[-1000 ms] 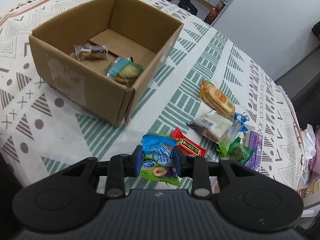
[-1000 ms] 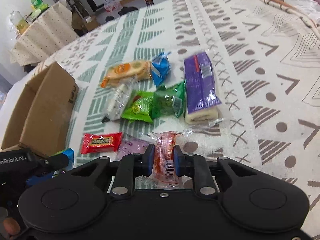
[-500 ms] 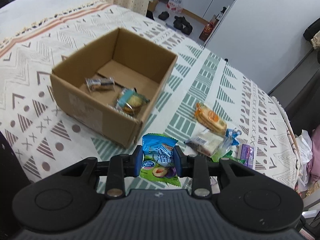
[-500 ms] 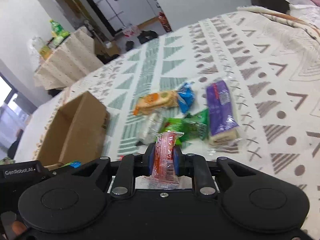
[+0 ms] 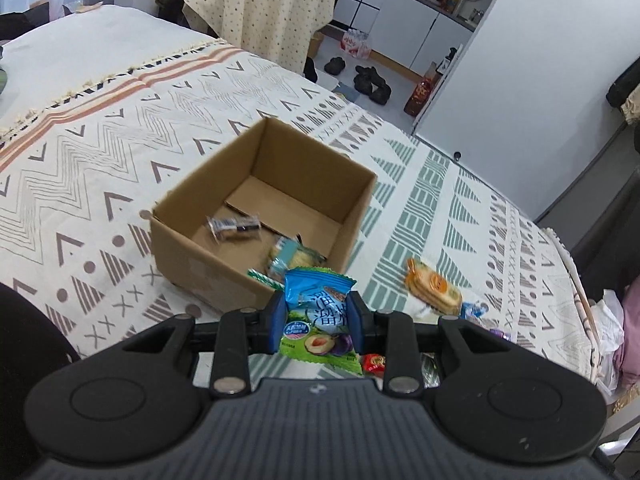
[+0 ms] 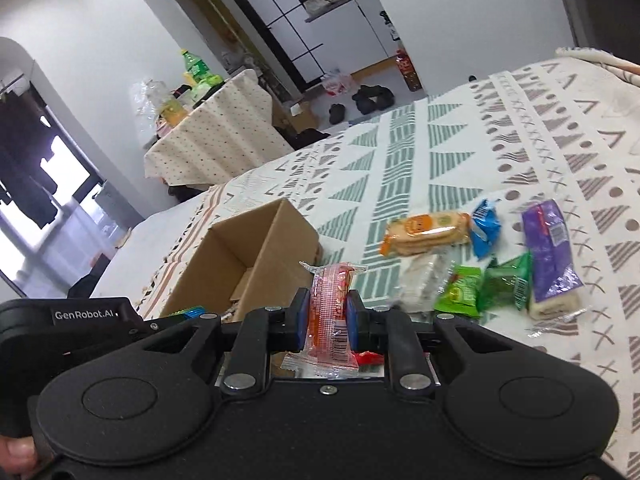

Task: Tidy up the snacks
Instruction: 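Carry both packets over the box and open both tools to drop them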

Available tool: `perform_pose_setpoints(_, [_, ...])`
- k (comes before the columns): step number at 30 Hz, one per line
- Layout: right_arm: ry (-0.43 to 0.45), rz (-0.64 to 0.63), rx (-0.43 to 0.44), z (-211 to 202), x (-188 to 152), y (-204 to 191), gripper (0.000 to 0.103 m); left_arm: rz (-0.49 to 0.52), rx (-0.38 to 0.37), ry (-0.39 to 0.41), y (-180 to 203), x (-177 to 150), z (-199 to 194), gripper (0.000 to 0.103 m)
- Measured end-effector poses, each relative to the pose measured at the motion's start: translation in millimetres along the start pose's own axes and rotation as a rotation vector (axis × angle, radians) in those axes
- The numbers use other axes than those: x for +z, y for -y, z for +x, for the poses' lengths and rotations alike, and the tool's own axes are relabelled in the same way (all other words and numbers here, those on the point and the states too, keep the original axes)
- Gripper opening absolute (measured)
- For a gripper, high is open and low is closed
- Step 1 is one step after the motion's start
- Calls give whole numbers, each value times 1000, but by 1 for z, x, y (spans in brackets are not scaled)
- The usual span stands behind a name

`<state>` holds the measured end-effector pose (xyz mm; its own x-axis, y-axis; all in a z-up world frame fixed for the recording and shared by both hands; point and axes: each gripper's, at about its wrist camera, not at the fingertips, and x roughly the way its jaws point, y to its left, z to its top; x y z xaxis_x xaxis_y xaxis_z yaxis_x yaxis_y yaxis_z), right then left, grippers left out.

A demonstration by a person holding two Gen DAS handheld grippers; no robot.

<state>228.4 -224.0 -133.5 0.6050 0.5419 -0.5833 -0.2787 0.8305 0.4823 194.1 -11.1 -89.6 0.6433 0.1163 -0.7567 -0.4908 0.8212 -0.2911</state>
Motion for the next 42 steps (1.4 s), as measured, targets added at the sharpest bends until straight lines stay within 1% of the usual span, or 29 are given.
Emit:
perform_pose_setpoints(10, [48, -36, 48, 11, 5, -28, 19, -37, 12, 27, -22, 21, -4, 31])
perform_pose_setpoints(15, [53, -53, 80, 20, 6, -39, 19, -55, 19, 40, -33, 33, -2, 31])
perform_pose_setpoints(20, [51, -59, 102, 26, 9, -48, 19, -73, 25, 38, -44, 45, 8, 31])
perform_pose_setpoints(26, [50, -77, 121, 35, 8, -59, 19, -86, 13, 31, -52, 57, 25, 31])
perform_pose_setpoints(30, [38, -81, 148, 53, 10, -68, 19, -86, 18, 11, -55, 63, 39, 31])
perform_pose_setpoints(35, [27, -104, 159, 68, 13, -79, 19, -81, 23, -6, -57, 68, 52, 31])
perform_pose_setpoints(38, [22, -105, 164, 73, 14, -81, 19, -72, 43, -18, -58, 71, 57, 37])
perform_pose_setpoints(40, [17, -102, 163, 78, 13, -82, 19, -84, 54, -30, -62, 71, 60, 41])
perform_pose_setpoints(42, [16, -104, 162, 79, 11, -82, 19, -100, 65, -40, -67, 71, 62, 51])
